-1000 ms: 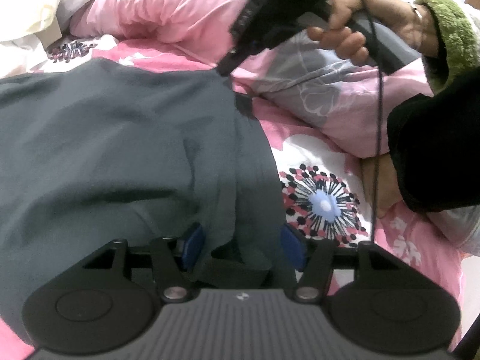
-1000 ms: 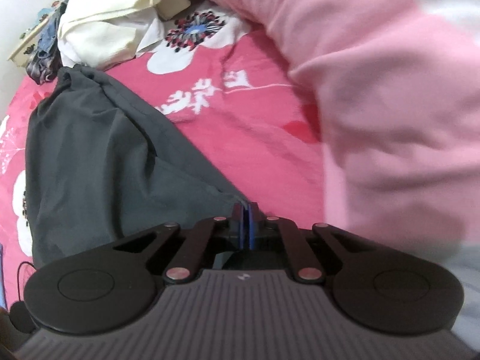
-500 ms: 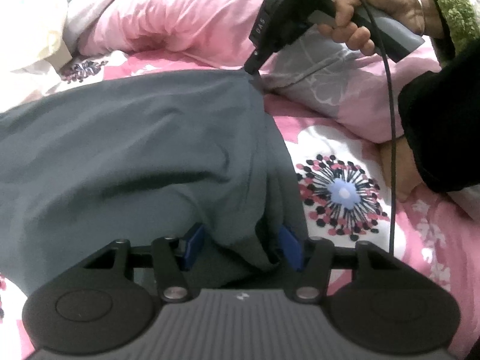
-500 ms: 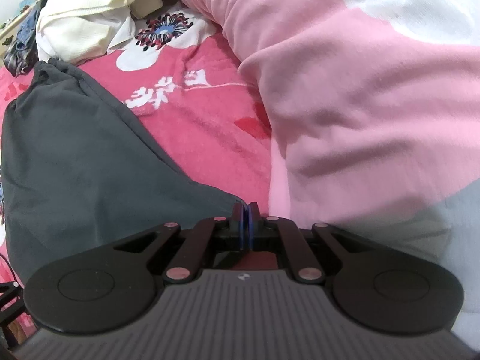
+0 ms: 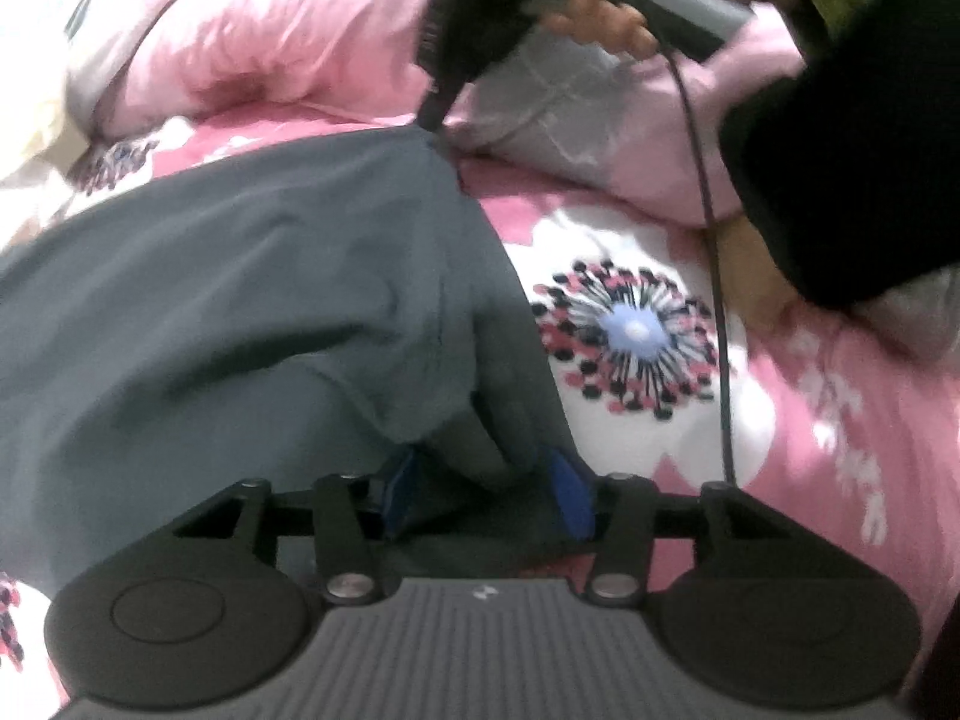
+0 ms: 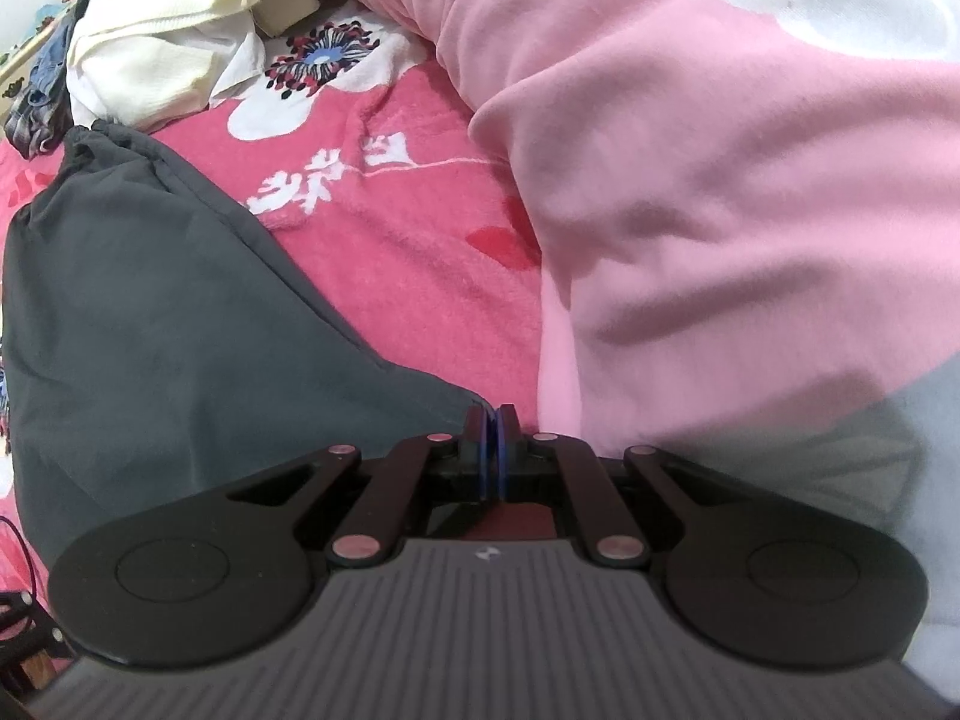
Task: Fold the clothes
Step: 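Pull the sweatpants fold flat with the left tool and open it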
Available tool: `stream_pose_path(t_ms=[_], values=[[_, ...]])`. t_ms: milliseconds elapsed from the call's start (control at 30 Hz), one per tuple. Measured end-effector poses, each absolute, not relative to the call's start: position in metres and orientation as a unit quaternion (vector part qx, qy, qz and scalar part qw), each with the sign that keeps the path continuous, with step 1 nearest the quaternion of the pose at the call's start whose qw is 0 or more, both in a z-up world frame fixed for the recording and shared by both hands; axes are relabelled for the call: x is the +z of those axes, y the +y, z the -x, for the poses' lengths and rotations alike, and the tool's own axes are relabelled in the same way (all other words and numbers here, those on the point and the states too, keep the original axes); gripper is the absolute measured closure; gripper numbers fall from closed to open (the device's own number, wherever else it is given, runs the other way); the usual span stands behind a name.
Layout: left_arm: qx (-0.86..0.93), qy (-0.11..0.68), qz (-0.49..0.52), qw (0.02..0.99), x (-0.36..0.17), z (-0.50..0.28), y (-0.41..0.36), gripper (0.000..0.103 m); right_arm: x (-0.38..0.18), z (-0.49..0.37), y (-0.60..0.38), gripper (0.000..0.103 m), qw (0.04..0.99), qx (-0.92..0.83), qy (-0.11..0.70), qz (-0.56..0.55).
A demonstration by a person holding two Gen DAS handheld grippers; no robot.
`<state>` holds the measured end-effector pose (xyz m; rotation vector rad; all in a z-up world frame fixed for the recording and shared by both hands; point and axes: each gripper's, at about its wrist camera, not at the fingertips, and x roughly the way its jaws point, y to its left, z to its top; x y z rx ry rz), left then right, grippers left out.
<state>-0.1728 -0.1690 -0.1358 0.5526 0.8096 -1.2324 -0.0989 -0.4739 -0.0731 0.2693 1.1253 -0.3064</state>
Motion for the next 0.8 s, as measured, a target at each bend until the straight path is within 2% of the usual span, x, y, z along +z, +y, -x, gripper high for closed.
stream_pose_path(t_ms=[100,200,267,300,367,633,800], values=[[-0.565,0.332,-0.266,0.707,-0.136,0.182,-0.172,0.055,-0.073,0.099,-0.474,0.101,0.826,-0.144,0.53,-0.126],[-0.564,0.317,-0.27,0.713,-0.139,0.184,-0.177,0.072,-0.073,0.098,-0.474,0.101,0.826,-0.143,0.53,-0.125],[-0.559,0.317,-0.264,0.719,-0.142,0.181,-0.18,0.093,-0.074,0.097,-0.475,0.101,0.826,-0.142,0.53,-0.127],[-0.558,0.317,-0.257,0.722,-0.142,0.178,-0.18,0.097,-0.074,0.097,-0.475,0.101,0.826,-0.142,0.53,-0.127],[-0.562,0.317,-0.239,0.726,-0.139,0.172,-0.177,0.1,-0.074,0.097,-0.477,0.101,0.826,-0.141,0.529,-0.131],[-0.647,0.34,-0.157,0.664,-0.099,0.147,-0.151,0.101,-0.058,0.101,-0.484,0.101,0.83,-0.121,0.52,-0.159],[-0.646,0.369,-0.163,0.647,-0.117,0.152,-0.162,0.101,-0.074,0.099,-0.475,0.101,0.818,-0.122,0.549,-0.123]])
